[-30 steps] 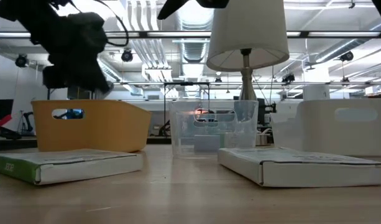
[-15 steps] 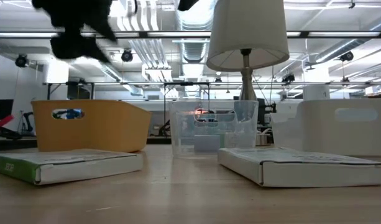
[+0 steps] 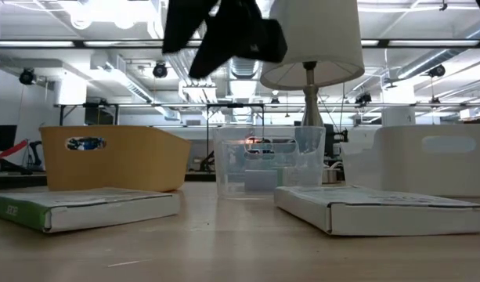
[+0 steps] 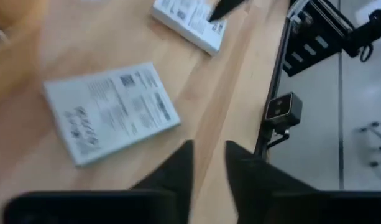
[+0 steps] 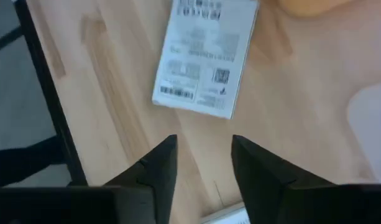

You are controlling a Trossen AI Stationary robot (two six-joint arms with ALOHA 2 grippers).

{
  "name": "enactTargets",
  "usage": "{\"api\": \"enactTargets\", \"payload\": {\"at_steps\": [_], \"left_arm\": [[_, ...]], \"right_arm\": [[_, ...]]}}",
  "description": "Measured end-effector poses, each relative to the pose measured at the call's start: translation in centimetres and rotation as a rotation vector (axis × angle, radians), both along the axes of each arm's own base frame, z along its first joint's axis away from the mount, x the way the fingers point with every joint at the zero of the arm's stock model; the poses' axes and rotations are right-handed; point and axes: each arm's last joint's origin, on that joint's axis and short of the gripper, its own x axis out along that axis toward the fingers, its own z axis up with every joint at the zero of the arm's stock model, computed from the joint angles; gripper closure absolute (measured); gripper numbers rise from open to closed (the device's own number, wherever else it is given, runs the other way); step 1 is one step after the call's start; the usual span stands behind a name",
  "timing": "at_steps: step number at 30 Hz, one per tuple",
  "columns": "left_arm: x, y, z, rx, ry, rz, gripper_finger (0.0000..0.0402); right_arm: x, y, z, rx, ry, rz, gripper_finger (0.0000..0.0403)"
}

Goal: Pick and place items into bin
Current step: Put the left white card reader box into the white bin

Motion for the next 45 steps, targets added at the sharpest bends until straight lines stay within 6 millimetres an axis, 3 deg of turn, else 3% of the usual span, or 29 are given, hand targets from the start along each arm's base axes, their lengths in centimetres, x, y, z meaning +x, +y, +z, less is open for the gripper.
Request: {"api": "enactTargets", "payload": {"at_steps": [3,13,21,26,38,45], "left_arm": [[0.9,-1.3,-1.0,-0.044,0.006,0.051,0.0388],[2.3,-3.2,-5.8,-0.120,0.128,0.235,0.0401],[3.9,-2.2,-7.3,-0.134,0.117,0.378,0.0401],[4.5,-1.5,-7.1,-0.117,0.112,0.385,0.0401],[4.7,-1.7,-9.5,-0.097,0.220,0.364,0.0402],[4.8,-1.8,-9.7,-0.107,0.241,0.355,0.0401]], "right_arm": [[0.1,-0.7,-1.3,0.015,0.028,-0.006,0.0290],[0.7,-2.3,-4.7,0.016,-0.004,-0.050,0.0390],[0.8,-3.8,-7.1,-0.021,-0.032,-0.108,0.0394],[0.7,-4.0,-7.4,-0.019,-0.034,-0.110,0.0394],[0.6,-3.9,-7.9,-0.037,-0.023,-0.035,0.0394],[0.6,-4.1,-8.1,-0.053,-0.027,-0.003,0.0394]]}}
